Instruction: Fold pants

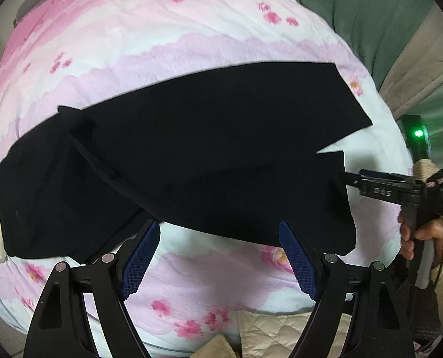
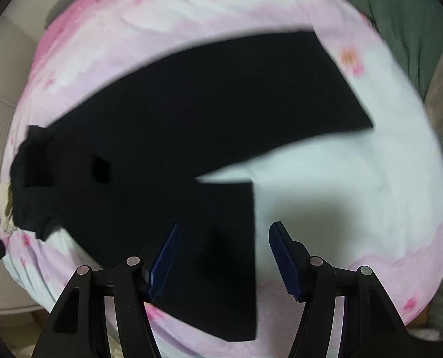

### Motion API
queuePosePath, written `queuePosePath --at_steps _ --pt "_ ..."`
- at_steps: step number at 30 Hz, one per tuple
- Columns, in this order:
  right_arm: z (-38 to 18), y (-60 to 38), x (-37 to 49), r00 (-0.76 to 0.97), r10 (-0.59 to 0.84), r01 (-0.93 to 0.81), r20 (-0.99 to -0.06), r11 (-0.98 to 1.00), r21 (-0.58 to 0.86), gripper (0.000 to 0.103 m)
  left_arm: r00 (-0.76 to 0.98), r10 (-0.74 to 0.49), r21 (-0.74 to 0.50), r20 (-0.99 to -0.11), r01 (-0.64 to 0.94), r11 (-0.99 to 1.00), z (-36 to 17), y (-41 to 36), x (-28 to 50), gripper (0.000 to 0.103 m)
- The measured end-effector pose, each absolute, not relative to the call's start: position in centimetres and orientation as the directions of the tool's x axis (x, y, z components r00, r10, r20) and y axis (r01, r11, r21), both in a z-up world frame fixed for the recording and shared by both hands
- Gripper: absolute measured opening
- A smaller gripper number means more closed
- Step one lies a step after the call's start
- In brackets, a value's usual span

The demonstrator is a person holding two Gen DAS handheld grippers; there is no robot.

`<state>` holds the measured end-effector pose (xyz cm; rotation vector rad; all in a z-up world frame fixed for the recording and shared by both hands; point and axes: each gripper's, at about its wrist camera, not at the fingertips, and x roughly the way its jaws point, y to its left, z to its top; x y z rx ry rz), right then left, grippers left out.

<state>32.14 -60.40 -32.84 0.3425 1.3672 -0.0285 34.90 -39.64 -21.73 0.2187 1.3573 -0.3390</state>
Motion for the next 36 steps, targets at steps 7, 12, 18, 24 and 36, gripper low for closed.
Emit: queuePosePath --at_steps 7,12,18,24,36 --pt "-38.3 -61.3 32.0 0.135 0.292 0.26 -0.947 0.912 0.318 0.063 0.129 -0.069 -0.022 -0.989 0.333 0.943 -23.7 -40.9 34.9 0.082" --pt "-40.4 -60.6 32.6 0.111 0.27 0.286 -0.957 0.913 0.29 0.063 0.109 -0.055 -0.018 -0.993 0.318 0.948 -24.3 -41.0 35.1 0.082" --pt "-38.5 -59.5 32.3 0.136 0.255 0.251 -0.957 0.926 0.282 0.016 0.084 -0.045 -0.019 -0.995 0.283 0.959 -24.4 -39.6 34.6 0.082" --pt "-28.7 -62.8 30.9 0.364 0.137 0.33 -0.921 0.906 0.265 0.015 0.145 -0.064 -0.035 -0.987 0.198 0.98 -21.6 -37.8 35.0 0.082" --pt "-21.1 -70.5 43.4 0.455 -0.124 0.369 -0.882 0.928 0.06 0.014 0.289 -0.118 -0.028 -0.95 0.299 0.954 -16.7 -44.0 39.2 0.082"
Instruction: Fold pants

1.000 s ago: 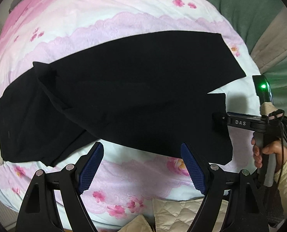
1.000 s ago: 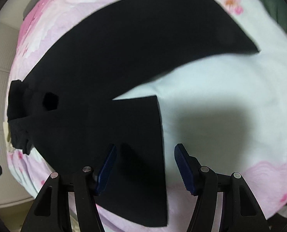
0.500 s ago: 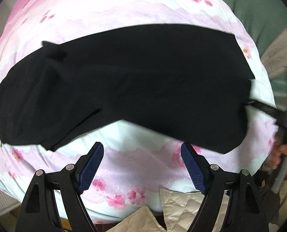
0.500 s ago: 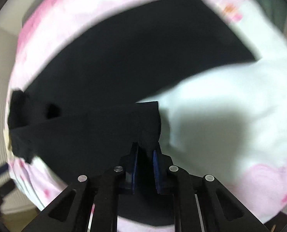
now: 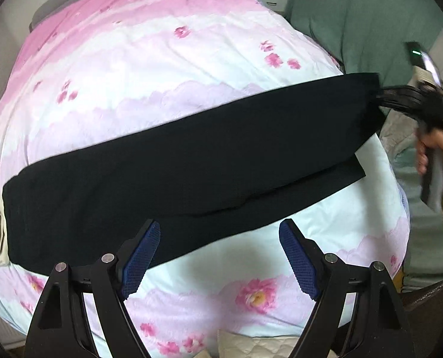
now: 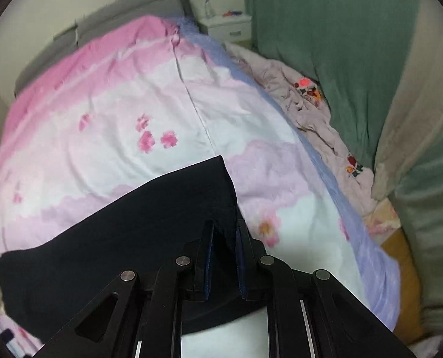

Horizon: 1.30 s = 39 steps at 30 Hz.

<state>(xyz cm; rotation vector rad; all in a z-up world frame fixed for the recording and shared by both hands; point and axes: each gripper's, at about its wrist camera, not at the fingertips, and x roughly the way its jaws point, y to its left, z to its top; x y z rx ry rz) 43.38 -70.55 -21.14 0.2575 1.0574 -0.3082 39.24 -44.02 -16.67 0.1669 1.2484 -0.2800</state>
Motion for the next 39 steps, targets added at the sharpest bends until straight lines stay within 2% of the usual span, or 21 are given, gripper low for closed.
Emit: queuePosePath --at_steps 6,8,9,10,12,15,17,20,24,29,34,39 --pt "-25.0 -72.0 47.8 0.309 -0.161 0.371 -0.937 0.928 -0.038 0.016 0.266 -0.076 -0.003 -0.961 0.265 0.964 -17.8 -43.5 40.0 0.082" --pt "-26.3 -72.0 48.4 0.254 -0.229 0.374 -0.94 0.919 -0.124 0.03 0.265 -0.065 0.002 -0.962 0.245 0.969 -18.2 -42.9 40.0 0.082" --pt "-26.5 -72.1 49.1 0.236 -0.266 0.37 -0.935 0.914 -0.167 0.041 0.266 -0.067 -0.001 -0.962 0.241 0.97 -18.3 -42.6 39.9 0.082" --pt "-26.3 -71.7 49.1 0.224 -0.344 0.363 -0.912 0.898 -0.25 0.056 0.268 -0.068 -0.003 -0.961 0.235 0.972 -18.3 -42.2 39.8 0.082" --pt "-25.3 -71.1 48.6 0.251 -0.406 0.363 -0.879 0.881 -0.303 0.065 0.277 -0.074 -0.013 -0.958 0.215 0.976 -18.2 -41.4 39.5 0.082" --pt "-23.1 -69.7 47.1 0.314 -0.353 0.347 -0.881 0.907 -0.24 0.065 0.283 -0.1 -0.051 -0.954 0.175 0.983 -17.9 -39.0 38.7 0.082" --pt "-21.6 -68.2 45.1 0.366 -0.269 0.342 -0.891 0.929 -0.14 0.065 0.298 -0.103 -0.062 -0.949 0.143 0.988 -17.6 -36.4 37.7 0.082" --pt "-20.2 -64.8 42.5 0.421 -0.125 0.273 -0.898 0.962 -0.007 0.065 0.323 -0.074 -0.051 -0.943 0.079 0.996 -17.4 -31.9 36.0 0.082" --pt "-20.2 -58.8 39.6 0.443 -0.017 0.161 -0.897 0.985 0.06 0.065 0.33 -0.018 -0.035 -0.944 -0.046 0.998 -17.7 -24.9 33.4 0.084" --pt "-21.4 -49.0 36.3 0.406 0.135 -0.01 -0.904 0.99 0.144 0.065 0.3 0.048 -0.015 -0.953 -0.202 0.979 -18.7 -14.9 29.9 0.084" --pt "-23.3 -39.0 33.7 0.314 0.254 -0.136 -0.915 0.966 0.222 0.065 0.28 0.09 0.004 -0.956 -0.295 0.955 -19.0 -6.1 27.2 0.084" --pt "-25.1 -30.2 31.7 0.223 0.318 -0.207 -0.922 0.939 0.274 0.065 0.284 0.062 -0.038 -0.957 -0.336 0.941 -19.6 1.8 26.8 0.087"
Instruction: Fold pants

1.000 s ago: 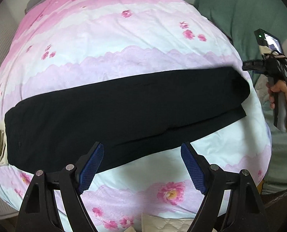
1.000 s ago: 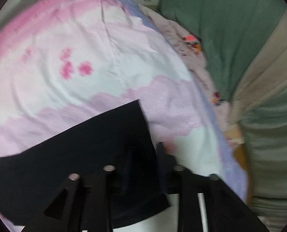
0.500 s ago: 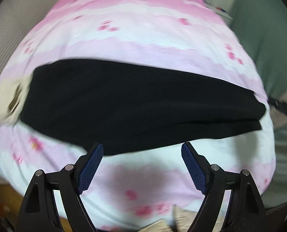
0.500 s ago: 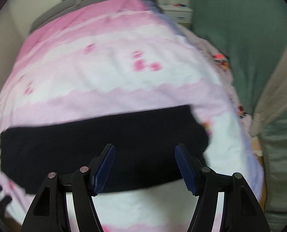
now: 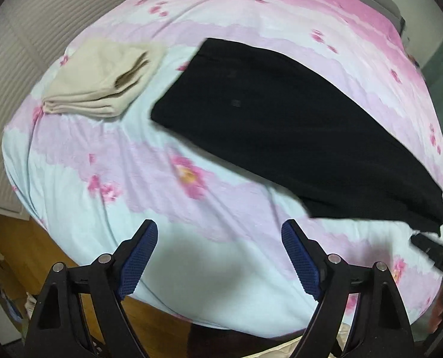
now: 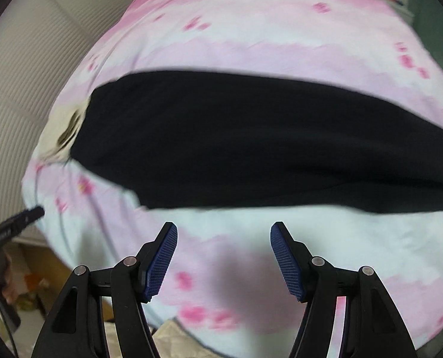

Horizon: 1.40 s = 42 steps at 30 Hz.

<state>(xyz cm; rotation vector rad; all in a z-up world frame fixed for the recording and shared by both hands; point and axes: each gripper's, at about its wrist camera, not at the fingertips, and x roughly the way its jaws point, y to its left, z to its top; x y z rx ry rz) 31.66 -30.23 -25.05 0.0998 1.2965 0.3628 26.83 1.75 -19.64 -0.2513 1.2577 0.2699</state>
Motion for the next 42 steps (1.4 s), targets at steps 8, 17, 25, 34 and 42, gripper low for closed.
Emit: queuePosePath --at_steps 8,17,25,34,42 --pt "-29.3 -19.4 29.7 0.072 0.346 -0.148 -0.935 0.931 0.333 0.065 0.296 -0.067 -0.171 -0.953 -0.34 0.925 -23.6 12.6 30.2 0.089" --pt "-31.5 -13.3 31.1 0.029 0.241 -0.064 -0.97 0.969 0.239 0.065 0.28 -0.246 -0.333 -0.928 -0.324 0.886 -30.8 17.4 37.1 0.089" --pt "-31.6 -12.9 32.2 0.007 0.162 -0.034 -0.987 0.986 0.162 0.065 0.256 -0.298 -0.378 -0.92 -0.368 0.85 -36.1 17.1 40.4 0.088" --pt "-32.5 -13.1 31.9 -0.019 0.187 -0.025 -0.982 0.982 0.187 0.065 0.304 -0.272 -0.383 -0.913 -0.412 0.827 -31.5 17.7 42.5 0.033" --pt "-29.8 -13.6 32.7 0.063 0.322 -0.029 -0.945 0.947 0.32 0.065 0.503 -0.261 -0.429 -0.824 -0.252 0.868 -21.5 16.2 44.9 0.03"
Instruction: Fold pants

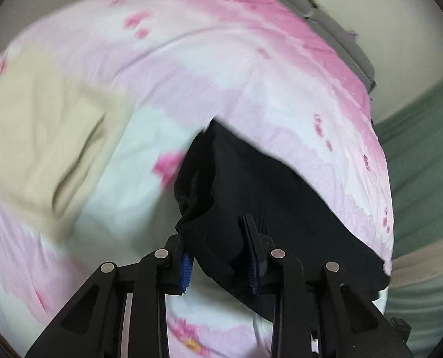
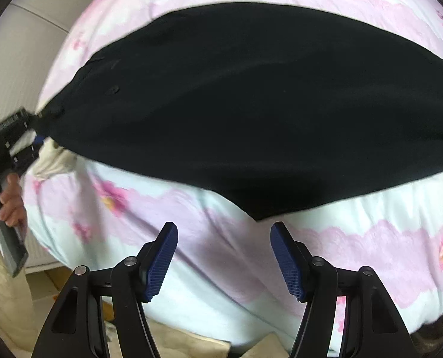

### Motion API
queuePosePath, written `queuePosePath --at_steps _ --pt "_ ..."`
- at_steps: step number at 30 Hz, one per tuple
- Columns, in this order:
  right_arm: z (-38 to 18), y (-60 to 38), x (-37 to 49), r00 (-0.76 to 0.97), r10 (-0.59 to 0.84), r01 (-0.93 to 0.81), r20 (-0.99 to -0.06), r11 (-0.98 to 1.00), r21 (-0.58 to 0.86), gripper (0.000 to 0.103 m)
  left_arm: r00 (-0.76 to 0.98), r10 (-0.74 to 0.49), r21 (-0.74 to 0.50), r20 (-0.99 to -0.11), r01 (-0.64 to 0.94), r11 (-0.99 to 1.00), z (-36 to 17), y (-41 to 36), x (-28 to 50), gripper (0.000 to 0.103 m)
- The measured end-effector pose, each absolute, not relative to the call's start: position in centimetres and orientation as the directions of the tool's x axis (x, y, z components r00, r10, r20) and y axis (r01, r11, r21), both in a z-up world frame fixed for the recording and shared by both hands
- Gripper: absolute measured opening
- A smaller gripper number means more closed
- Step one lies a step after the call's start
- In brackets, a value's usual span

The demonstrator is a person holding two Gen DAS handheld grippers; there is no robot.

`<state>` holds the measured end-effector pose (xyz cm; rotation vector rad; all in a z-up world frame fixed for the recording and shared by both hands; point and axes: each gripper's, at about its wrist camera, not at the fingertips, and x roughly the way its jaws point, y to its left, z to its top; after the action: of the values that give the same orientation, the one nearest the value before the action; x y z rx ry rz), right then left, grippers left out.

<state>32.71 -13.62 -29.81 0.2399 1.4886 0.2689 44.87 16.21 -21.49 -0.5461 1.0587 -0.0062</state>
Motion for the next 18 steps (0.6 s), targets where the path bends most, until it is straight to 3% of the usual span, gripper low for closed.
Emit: queuePosePath --at_steps 4,15,18 --pt "-30.2 -14.4 32.8 0.07 0.338 0.017 -0.938 0.94 0.34 0.065 0.472 -0.213 -0.358 -0.856 -0.242 0.902 -21.3 15.8 46.4 0.03" --pt "-30.0 -15.4 34.6 0.164 0.357 0.052 -0.92 0.928 0.37 0.064 0.41 -0.19 -0.309 -0.892 -0.246 0.918 -22.7 16.8 45.6 0.03" --pt "-31.9 -16.2 35.1 0.157 0.374 0.131 -0.914 0.91 0.394 0.047 0.391 -0.153 -0.259 -0.908 -0.235 0.937 -23.3 16.5 45.1 0.03"
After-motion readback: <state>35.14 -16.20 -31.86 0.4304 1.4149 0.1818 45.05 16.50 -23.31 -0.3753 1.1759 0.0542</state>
